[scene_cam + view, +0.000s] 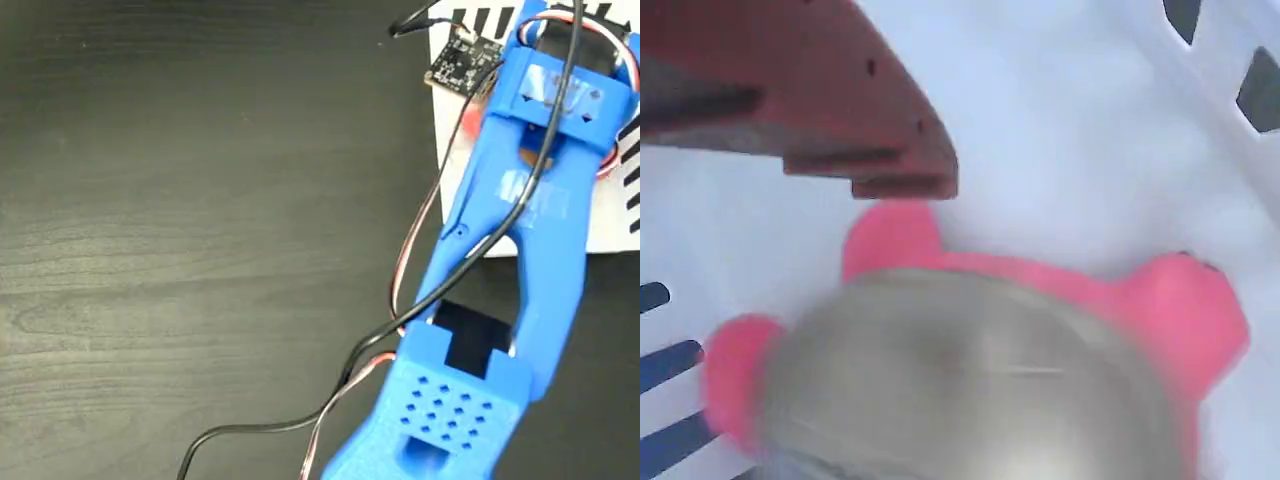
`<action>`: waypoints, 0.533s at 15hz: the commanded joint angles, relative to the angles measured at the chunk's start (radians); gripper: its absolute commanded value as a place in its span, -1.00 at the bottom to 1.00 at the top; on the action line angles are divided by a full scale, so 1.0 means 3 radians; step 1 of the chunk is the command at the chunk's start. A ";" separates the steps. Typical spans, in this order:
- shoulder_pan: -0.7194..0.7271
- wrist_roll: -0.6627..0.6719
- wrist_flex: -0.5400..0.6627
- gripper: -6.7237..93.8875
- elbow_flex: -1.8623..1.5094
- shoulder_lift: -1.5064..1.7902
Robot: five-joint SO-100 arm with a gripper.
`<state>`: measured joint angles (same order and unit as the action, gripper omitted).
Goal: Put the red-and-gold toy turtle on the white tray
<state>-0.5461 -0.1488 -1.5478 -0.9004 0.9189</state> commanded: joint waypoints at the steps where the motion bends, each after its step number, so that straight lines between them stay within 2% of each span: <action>1: -0.0015 -0.0020 0.0026 0.42 0.0169 0.0174; 6: -0.0051 0.0031 0.0169 0.42 0.0153 0.0476; 7: -0.0051 0.0051 0.0199 0.36 0.0123 0.0608; 8: -0.0051 0.0051 0.0230 -0.06 0.0092 0.0752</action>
<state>-0.5538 -0.1258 -1.4849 -0.9004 0.9618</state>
